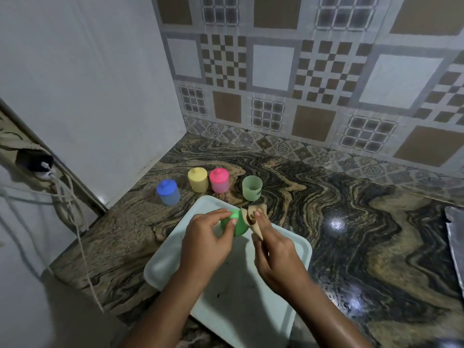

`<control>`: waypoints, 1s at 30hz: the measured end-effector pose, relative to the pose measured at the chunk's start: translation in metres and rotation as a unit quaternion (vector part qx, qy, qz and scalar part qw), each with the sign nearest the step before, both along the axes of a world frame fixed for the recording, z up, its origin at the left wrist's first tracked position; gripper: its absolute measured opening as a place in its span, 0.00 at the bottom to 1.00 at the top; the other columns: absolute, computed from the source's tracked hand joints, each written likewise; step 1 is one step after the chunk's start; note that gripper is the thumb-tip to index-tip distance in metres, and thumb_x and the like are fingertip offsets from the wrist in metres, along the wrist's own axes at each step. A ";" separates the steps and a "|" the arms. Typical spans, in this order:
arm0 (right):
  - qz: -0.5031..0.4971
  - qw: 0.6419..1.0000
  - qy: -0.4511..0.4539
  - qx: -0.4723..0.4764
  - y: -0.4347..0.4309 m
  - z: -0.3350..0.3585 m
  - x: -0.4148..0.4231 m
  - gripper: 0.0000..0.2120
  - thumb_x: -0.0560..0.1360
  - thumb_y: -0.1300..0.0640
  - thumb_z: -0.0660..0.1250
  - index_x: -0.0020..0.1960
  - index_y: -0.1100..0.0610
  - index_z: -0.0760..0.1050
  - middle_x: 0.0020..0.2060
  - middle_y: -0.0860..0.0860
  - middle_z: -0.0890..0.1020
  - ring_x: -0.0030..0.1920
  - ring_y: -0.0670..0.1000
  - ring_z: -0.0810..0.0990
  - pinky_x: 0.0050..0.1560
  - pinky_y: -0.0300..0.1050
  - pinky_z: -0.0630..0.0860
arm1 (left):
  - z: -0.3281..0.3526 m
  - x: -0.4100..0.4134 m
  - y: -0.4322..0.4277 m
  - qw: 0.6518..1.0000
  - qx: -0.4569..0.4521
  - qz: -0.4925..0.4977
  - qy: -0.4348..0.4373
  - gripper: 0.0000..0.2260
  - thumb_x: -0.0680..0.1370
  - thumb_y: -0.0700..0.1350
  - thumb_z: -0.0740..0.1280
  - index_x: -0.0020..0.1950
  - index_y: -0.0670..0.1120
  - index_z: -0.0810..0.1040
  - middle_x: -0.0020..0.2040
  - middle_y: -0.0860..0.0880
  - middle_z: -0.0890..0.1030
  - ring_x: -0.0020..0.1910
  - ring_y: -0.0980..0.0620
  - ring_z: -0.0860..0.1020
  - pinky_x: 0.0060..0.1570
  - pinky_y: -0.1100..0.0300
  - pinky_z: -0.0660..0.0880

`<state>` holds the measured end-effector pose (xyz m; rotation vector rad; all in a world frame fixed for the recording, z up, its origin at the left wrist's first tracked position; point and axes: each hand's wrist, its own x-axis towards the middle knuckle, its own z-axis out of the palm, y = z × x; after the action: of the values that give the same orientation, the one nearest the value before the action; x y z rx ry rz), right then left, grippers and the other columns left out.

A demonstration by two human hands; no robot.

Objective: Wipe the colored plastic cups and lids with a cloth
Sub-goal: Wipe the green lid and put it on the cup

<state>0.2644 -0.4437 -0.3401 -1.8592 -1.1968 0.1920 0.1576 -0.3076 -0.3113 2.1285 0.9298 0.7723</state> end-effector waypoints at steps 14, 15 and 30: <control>-0.102 0.994 0.008 -0.045 0.058 -0.005 0.100 0.24 0.80 0.59 0.60 0.74 0.66 0.70 0.75 0.63 0.70 0.76 0.61 0.68 0.77 0.46 0.63 | -0.001 0.139 0.074 0.983 0.143 -0.064 0.096 0.12 0.78 0.48 0.70 0.59 0.45 0.85 0.56 0.48 0.86 0.55 0.48 0.83 0.55 0.55 0.80; -0.109 0.993 0.014 -0.041 0.060 -0.007 0.104 0.24 0.80 0.59 0.60 0.74 0.66 0.70 0.74 0.64 0.71 0.76 0.61 0.69 0.76 0.46 0.63 | -0.004 0.145 0.077 0.982 0.147 -0.066 0.100 0.12 0.78 0.48 0.70 0.59 0.46 0.85 0.56 0.48 0.86 0.56 0.48 0.83 0.56 0.55 0.79; -0.170 0.982 0.070 -0.036 0.070 -0.031 0.121 0.23 0.81 0.56 0.60 0.72 0.66 0.72 0.71 0.63 0.75 0.74 0.60 0.72 0.74 0.42 0.64 | -0.041 0.176 0.090 0.974 0.135 -0.075 0.166 0.13 0.79 0.46 0.69 0.61 0.44 0.83 0.59 0.45 0.85 0.59 0.44 0.81 0.56 0.54 0.76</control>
<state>0.3852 -0.3740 -0.3716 -2.0446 -0.7717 0.1732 0.3332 -0.2174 -0.3525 2.5906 0.8528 0.4966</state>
